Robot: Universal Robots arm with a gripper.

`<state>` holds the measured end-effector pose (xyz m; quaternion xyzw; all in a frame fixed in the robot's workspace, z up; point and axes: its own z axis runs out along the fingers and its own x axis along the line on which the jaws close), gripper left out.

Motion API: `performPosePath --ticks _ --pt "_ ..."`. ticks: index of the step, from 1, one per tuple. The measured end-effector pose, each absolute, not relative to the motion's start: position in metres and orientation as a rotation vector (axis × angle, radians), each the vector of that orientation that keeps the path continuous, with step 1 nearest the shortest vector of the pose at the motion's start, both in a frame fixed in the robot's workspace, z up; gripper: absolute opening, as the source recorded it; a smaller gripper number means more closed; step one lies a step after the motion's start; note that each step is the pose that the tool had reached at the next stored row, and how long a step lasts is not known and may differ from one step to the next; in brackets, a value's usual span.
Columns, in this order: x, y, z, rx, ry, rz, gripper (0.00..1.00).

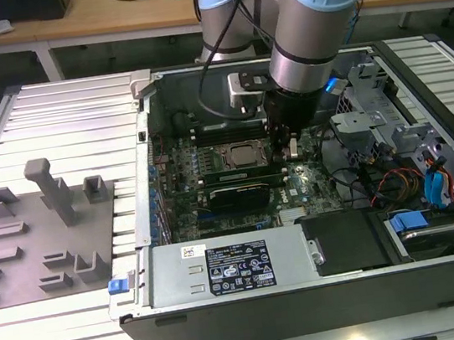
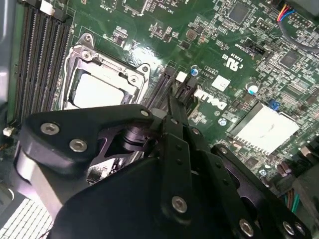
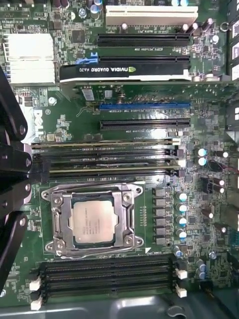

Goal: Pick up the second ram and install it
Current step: 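Press down the second ram until it locks into place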

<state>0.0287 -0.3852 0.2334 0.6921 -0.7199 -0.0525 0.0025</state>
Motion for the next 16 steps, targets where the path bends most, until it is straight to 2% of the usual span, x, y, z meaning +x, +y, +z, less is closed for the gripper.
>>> performPosePath --ticks 4,8,16 --pt "0.029 -0.385 0.225 2.172 -2.256 -0.164 0.11" --pt "0.023 -0.385 0.233 2.178 -2.262 -0.154 0.11" --pt "-0.03 -0.385 0.233 2.186 -2.269 -0.139 0.11"
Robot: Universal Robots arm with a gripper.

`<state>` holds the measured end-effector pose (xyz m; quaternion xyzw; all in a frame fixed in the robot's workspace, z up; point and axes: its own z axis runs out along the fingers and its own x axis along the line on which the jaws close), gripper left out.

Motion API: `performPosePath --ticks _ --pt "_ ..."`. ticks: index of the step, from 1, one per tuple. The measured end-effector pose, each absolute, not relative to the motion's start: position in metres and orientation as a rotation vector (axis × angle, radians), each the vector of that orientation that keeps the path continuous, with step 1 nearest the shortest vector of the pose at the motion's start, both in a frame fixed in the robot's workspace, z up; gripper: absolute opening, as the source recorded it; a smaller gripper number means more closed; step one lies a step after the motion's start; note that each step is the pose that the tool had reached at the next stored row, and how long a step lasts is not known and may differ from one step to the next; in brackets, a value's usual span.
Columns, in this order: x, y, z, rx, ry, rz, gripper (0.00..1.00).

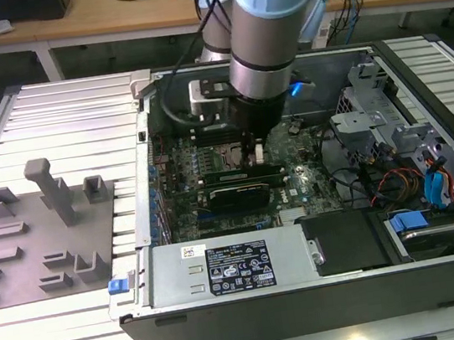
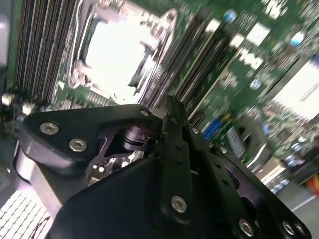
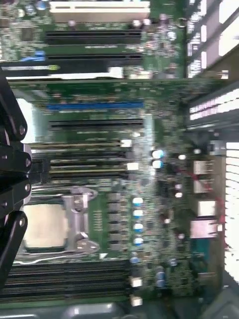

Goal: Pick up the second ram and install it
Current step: 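Press down the second ram until it locks into place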

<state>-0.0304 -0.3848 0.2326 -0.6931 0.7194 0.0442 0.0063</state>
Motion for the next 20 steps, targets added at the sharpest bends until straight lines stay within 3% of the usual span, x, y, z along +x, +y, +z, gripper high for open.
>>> performPosePath --ticks 11,20 --pt "-0.066 -0.385 0.227 -2.166 2.248 0.129 0.11" --pt "-0.052 -0.385 0.253 -2.164 2.246 0.133 0.11"
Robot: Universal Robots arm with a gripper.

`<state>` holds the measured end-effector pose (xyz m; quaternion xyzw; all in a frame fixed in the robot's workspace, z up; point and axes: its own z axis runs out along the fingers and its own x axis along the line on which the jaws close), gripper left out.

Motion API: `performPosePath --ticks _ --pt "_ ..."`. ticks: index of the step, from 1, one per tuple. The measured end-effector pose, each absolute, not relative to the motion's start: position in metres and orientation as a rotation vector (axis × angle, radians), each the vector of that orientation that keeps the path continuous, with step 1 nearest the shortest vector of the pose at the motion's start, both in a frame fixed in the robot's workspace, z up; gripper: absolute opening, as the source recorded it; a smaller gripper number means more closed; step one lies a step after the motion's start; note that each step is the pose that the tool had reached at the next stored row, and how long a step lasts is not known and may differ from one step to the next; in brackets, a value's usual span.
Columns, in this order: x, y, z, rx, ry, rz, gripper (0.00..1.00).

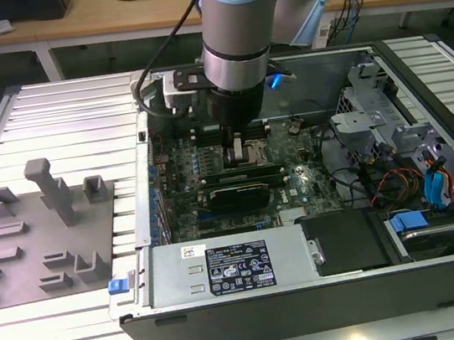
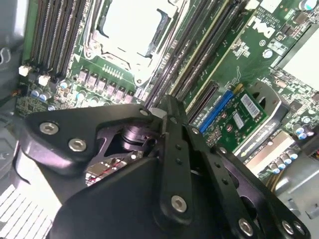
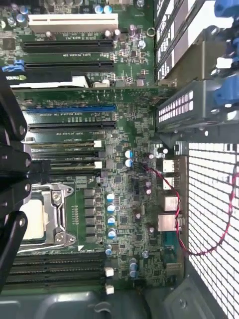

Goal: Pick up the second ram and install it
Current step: 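Press down the second ram until it locks into place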

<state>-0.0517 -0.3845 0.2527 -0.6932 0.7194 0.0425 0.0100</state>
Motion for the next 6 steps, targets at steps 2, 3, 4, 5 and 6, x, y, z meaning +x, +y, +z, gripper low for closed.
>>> performPosePath --ticks 2,3,4,5,6 --pt "-0.0517 -0.3845 0.2527 -2.164 2.246 0.133 0.11" --pt "-0.0517 -0.3846 0.2528 -2.164 2.246 0.133 0.11" --pt "-0.0517 -0.3846 0.2529 -2.164 2.246 0.133 0.11" --pt "-0.0517 -0.3845 0.2528 -2.164 2.246 0.133 0.11" --pt "-0.0517 -0.3846 0.2529 -2.164 2.246 0.133 0.11"
